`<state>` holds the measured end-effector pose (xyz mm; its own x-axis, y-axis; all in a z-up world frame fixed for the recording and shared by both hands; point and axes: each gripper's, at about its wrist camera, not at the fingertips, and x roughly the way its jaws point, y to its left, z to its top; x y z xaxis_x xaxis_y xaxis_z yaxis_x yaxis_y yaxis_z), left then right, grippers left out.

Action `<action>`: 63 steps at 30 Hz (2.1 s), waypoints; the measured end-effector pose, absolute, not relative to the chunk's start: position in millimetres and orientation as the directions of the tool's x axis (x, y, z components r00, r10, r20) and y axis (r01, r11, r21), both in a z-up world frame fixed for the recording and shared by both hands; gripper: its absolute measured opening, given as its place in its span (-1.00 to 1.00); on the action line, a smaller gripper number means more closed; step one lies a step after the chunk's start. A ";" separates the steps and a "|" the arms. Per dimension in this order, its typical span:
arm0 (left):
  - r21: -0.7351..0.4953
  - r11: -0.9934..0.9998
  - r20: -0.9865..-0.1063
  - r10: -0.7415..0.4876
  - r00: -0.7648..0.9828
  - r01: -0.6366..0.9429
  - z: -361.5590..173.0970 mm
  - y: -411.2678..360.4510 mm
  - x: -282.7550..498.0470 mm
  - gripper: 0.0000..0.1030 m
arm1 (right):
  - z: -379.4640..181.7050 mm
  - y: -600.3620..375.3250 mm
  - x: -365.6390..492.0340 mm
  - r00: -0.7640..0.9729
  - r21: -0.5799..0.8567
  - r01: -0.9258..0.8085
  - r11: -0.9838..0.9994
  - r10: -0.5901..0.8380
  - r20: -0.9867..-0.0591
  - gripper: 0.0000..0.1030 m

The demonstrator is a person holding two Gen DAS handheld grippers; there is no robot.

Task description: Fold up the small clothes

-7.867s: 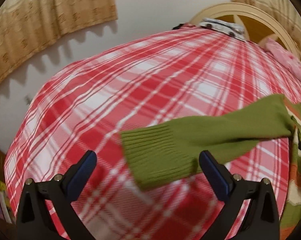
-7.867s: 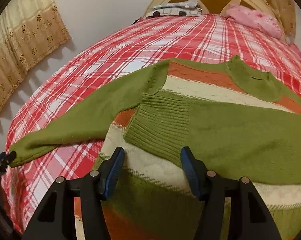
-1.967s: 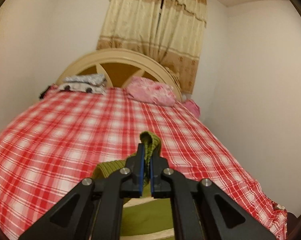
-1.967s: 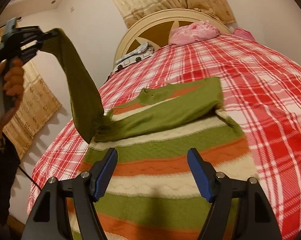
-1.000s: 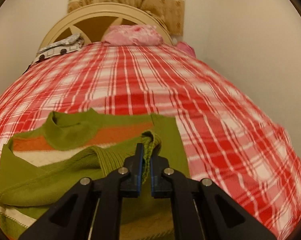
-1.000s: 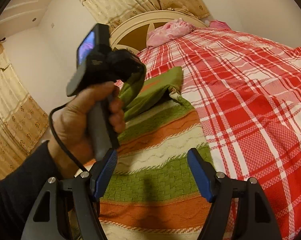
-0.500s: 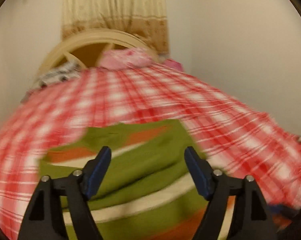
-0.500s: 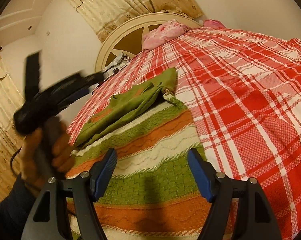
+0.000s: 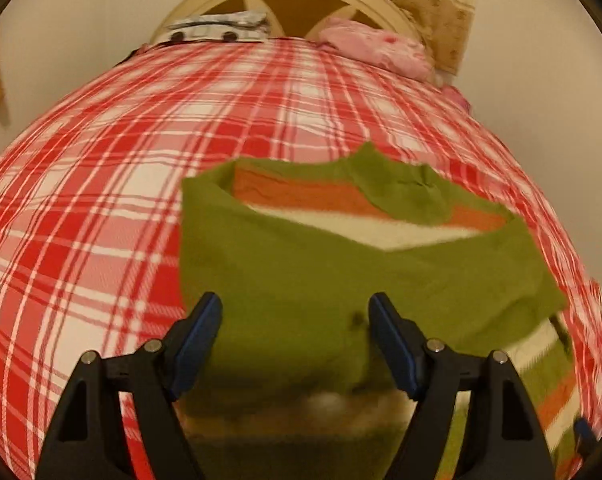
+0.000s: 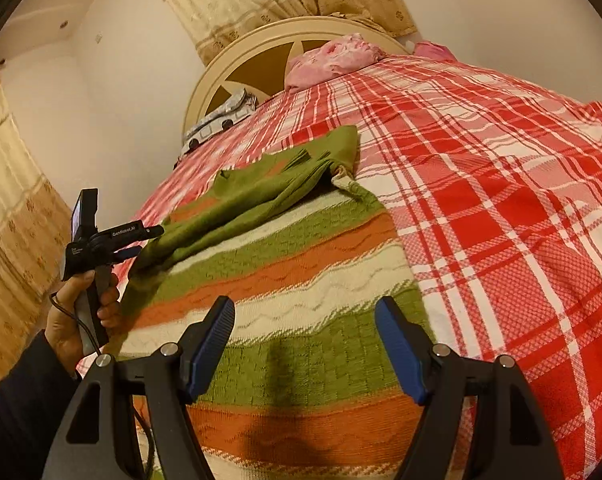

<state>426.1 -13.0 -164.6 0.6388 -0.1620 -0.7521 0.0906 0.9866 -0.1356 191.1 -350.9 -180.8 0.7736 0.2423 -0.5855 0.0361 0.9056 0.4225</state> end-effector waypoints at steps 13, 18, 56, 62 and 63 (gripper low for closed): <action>-0.190 0.898 -0.681 -0.412 0.606 0.397 -148.9 -43.2 373.0 0.55 | -172.0 -348.7 200.6 0.743 0.420 0.006 0.908 0.277 -0.610 0.42; -0.209 0.878 -0.684 -0.446 0.577 0.431 -157.5 -40.5 367.6 0.55 | -132.7 -349.6 251.1 0.749 0.348 -0.003 0.937 0.233 -0.621 0.42; -0.264 0.907 -0.662 -0.419 0.622 0.329 -166.3 12.7 349.4 0.95 | -171.7 -355.4 324.3 0.564 0.232 -0.250 0.940 0.336 -0.755 -0.87; -0.307 0.910 -0.661 -0.415 0.625 0.279 -172.8 20.1 356.0 0.95 | -162.6 -368.6 323.6 0.611 0.278 -0.194 0.941 0.337 -0.716 0.53; -0.314 0.910 -0.661 -0.415 0.625 0.272 -173.8 21.7 356.7 0.95 | -158.8 -366.7 326.3 0.621 0.269 -0.192 0.944 0.329 -0.711 0.53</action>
